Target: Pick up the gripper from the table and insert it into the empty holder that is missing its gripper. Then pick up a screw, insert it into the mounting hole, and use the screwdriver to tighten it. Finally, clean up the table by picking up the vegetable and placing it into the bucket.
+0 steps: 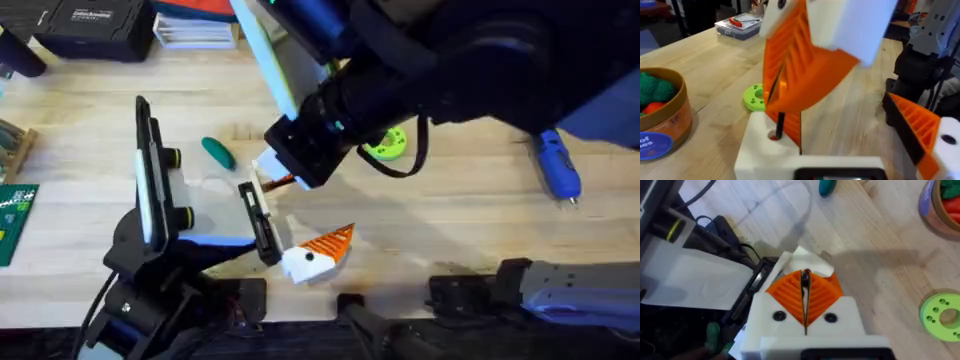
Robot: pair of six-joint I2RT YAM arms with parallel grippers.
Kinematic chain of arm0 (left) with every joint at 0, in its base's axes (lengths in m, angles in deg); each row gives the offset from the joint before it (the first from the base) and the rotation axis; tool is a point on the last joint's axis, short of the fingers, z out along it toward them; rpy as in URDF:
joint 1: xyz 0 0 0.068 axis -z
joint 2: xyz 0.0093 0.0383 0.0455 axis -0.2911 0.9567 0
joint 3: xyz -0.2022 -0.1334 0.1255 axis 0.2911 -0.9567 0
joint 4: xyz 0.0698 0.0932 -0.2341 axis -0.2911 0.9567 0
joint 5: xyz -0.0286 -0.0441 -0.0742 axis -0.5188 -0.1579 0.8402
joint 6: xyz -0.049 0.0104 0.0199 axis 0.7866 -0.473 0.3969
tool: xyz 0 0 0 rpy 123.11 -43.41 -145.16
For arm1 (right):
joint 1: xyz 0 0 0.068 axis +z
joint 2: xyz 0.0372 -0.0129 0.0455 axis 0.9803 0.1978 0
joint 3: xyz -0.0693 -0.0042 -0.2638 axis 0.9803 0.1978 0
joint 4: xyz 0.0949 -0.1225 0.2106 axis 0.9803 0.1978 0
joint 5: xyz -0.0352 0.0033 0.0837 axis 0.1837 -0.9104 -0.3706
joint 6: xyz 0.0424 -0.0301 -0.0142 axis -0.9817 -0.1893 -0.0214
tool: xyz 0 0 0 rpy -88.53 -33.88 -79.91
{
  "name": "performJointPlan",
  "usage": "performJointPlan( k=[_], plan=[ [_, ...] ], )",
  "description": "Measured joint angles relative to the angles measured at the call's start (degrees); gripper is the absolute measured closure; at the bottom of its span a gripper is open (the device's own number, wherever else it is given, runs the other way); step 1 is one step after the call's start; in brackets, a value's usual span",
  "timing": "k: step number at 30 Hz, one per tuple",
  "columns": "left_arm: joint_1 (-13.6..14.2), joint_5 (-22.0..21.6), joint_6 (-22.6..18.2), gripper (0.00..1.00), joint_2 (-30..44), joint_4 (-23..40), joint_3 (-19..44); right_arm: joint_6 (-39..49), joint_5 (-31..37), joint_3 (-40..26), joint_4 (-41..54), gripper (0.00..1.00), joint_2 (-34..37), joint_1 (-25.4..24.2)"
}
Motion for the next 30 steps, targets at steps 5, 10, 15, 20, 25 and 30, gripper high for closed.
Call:
performJointPlan(
  k=[5,10,15,20,25,30],
  plan=[
    [0.0,-0.01,0.0,0.015,0.02,0.0,0.0,0.17,1.03,0.0,0.0,0.996,0.0,0.0],
    [0.0,0.0,0.0,0.015,0.02,0.0,0.0,0.2,1.76,0.0,0.0,0.996,0.01,0.0],
    [0.0,-0.01,0.0,0.015,0.02,0.0,0.0,0.2,1.77,0.0,0.0,0.996,0.02,0.0],
    [0.0,-0.01,0.0,0.015,0.02,0.0,0.0,0.2,1.75,0.0,0.01,0.996,0.29,0.17],
    [0.0,0.0,0.0,0.015,0.02,0.0,0.0,0.2,1.75,0.0,0.0,0.996,1.69,0.48],
    [0.0,-0.01,0.02,0.015,0.02,0.0,0.0,0.2,1.73,0.0,-0.11,0.996,2.01,0.47]
  ],
)
